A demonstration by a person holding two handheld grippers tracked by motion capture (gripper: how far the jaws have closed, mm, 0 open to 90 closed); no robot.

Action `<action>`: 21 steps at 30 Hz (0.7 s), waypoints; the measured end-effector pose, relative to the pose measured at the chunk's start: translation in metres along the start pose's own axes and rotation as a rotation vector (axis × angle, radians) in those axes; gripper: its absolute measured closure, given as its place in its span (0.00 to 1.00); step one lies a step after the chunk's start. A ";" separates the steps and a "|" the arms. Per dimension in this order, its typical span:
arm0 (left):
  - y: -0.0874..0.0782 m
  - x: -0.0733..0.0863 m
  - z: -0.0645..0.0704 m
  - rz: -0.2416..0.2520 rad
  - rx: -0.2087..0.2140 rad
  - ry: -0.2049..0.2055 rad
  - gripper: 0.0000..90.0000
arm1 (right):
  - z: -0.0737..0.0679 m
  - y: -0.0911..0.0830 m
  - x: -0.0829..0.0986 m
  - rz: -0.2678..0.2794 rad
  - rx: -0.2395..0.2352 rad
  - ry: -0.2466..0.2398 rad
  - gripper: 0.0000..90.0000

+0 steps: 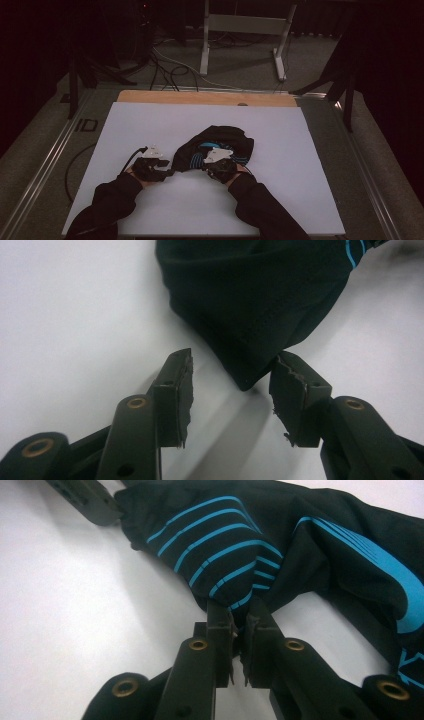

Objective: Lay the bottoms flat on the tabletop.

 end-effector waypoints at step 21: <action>0.014 -0.014 0.014 0.000 0.018 0.026 0.49 | 0.032 -0.069 0.024 0.068 0.082 0.045 0.95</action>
Point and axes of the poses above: each handheld gripper's, and its own axes: y roughly forward along the jaws, x roughly out of its underside, z roughly to its right, the point moved 6 cm from there along y, roughly forward along the jaws, and after that the axes turned 6 degrees about -x, right-handed, at the moved point
